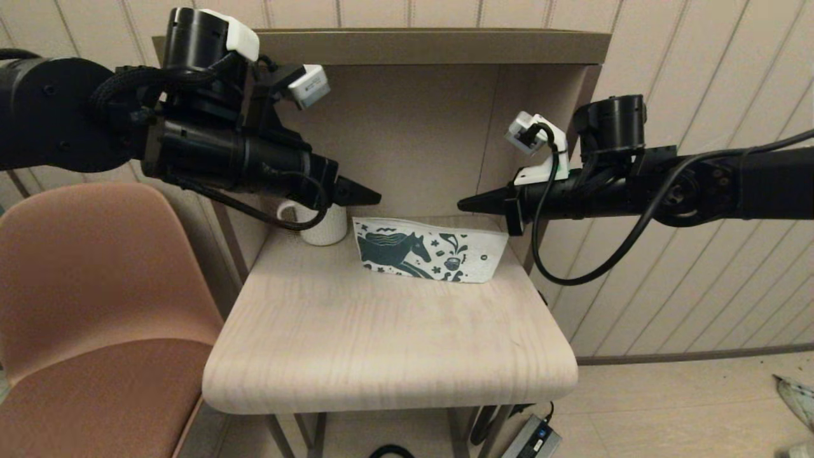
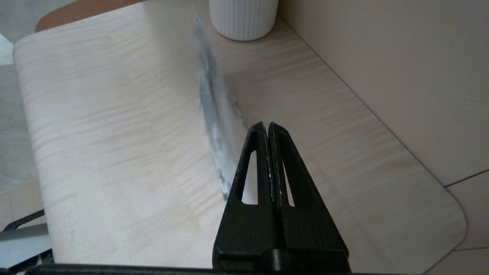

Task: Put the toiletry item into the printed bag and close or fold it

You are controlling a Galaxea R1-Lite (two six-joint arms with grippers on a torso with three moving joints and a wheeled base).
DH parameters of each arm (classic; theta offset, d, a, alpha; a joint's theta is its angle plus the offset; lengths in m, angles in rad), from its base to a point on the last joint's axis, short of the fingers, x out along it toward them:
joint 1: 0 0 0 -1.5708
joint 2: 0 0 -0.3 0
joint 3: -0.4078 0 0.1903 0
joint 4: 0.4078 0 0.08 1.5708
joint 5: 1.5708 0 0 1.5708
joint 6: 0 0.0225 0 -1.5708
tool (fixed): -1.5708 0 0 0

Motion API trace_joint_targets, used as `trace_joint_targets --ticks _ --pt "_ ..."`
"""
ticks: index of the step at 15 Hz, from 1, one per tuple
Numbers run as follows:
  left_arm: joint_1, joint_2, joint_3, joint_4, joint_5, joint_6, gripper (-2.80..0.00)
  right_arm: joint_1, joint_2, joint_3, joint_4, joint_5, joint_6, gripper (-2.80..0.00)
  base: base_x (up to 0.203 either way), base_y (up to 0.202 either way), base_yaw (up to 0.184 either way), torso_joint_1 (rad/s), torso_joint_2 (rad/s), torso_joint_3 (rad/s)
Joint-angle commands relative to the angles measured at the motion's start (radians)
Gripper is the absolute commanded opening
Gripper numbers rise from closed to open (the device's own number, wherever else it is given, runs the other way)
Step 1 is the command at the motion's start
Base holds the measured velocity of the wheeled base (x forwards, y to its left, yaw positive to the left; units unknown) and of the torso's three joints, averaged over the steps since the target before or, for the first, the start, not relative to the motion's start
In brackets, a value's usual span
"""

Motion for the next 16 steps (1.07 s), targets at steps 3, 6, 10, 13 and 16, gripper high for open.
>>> trace_joint_targets --ticks 3,6,10,13,16 --pt "0.004 -0.089 0.097 -0.053 0.055 -0.002 0.00 -0.005 -0.021 0.016 -0.002 0.004 -0.004 -2.80 0.000 0.000 0.000 0.000 0.00 0.000" --pt "0.014 -0.154 0.184 -0.099 0.098 -0.003 -2.80 -0.005 -0.063 0.047 -0.046 -0.024 -0.003 -2.80 0.000 0.000 0.000 0.000 0.00 0.000" --pt "0.077 -0.243 0.258 -0.113 0.252 -0.027 -2.80 -0.055 -0.231 0.166 -0.100 -0.152 0.002 -2.80 0.000 0.000 0.000 0.000 0.00 0.000" --pt "0.125 -0.283 0.342 -0.124 0.287 -0.096 -2.80 -0.108 -0.313 0.288 -0.112 -0.240 0.016 -2.80 0.000 0.000 0.000 0.000 0.00 0.000" --pt "0.129 -0.360 0.411 -0.162 0.287 -0.119 -2.80 -0.185 -0.410 0.360 -0.113 -0.262 0.023 -2.80 0.000 0.000 0.000 0.000 0.00 0.000"
